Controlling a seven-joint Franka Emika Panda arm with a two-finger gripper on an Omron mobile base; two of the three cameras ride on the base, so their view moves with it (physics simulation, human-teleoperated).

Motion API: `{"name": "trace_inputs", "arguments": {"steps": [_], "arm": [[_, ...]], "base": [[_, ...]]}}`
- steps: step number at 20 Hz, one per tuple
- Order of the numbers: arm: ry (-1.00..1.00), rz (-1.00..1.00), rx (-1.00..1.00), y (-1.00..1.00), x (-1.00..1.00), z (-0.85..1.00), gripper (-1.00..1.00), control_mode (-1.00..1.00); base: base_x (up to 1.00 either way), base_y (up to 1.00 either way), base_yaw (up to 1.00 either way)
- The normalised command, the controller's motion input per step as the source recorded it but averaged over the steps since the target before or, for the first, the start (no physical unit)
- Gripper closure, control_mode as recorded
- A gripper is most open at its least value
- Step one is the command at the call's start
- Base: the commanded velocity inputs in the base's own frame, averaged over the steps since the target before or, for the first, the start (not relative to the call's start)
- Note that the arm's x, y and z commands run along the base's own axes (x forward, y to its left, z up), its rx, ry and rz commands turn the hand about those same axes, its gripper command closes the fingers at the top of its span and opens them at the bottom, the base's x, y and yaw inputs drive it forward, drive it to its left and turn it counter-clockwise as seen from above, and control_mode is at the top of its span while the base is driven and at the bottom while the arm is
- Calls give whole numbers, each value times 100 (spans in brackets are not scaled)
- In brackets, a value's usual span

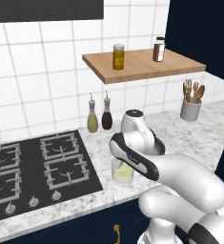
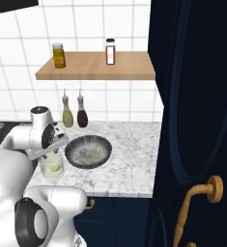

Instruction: Grab a lemon wedge from the fridge and one ice cube from the ice bowl, and put them in the glass of lemonade.

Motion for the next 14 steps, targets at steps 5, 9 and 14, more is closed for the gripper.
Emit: {"name": "trace_inputs", "arguments": {"steps": [5, 9, 14], "arm": [[-1, -12, 3, -37, 4, 69, -100, -100], [3, -48, 22, -100, 19, 14, -100, -100], [25, -55, 12, -82, 72, 3, -100, -100]], "base": [[0, 0, 0], [0, 0, 0], [0, 0, 0]]}}
